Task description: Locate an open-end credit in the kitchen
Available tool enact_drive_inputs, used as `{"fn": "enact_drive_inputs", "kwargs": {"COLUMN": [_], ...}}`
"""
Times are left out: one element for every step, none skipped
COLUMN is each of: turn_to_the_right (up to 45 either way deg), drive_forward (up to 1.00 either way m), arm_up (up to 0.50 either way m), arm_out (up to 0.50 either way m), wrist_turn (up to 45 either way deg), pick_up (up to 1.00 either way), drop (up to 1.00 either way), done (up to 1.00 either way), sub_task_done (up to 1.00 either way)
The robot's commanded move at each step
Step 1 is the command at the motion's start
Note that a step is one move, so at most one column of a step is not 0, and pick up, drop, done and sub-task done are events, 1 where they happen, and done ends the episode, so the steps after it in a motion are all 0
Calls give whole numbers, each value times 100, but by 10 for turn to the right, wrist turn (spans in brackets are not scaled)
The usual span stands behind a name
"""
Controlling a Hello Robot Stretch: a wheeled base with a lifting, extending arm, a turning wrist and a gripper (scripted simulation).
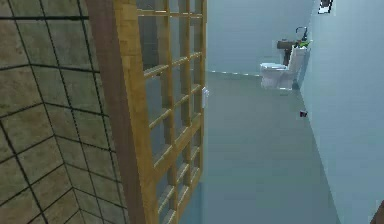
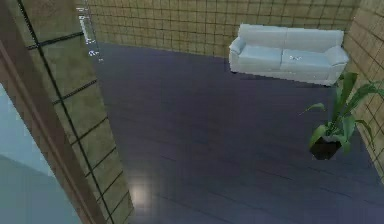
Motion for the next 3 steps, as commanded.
{"fn": "enact_drive_inputs", "kwargs": {"turn_to_the_right": [-60,0,240], "drive_forward": [0,35,0], "arm_up": [0,0,0], "arm_out": [0,0,0], "wrist_turn": [0,0,0], "pick_up": [0,0,0], "drop": [0,0,0], "done": [0,0,0], "sub_task_done": [0,0,0]}}
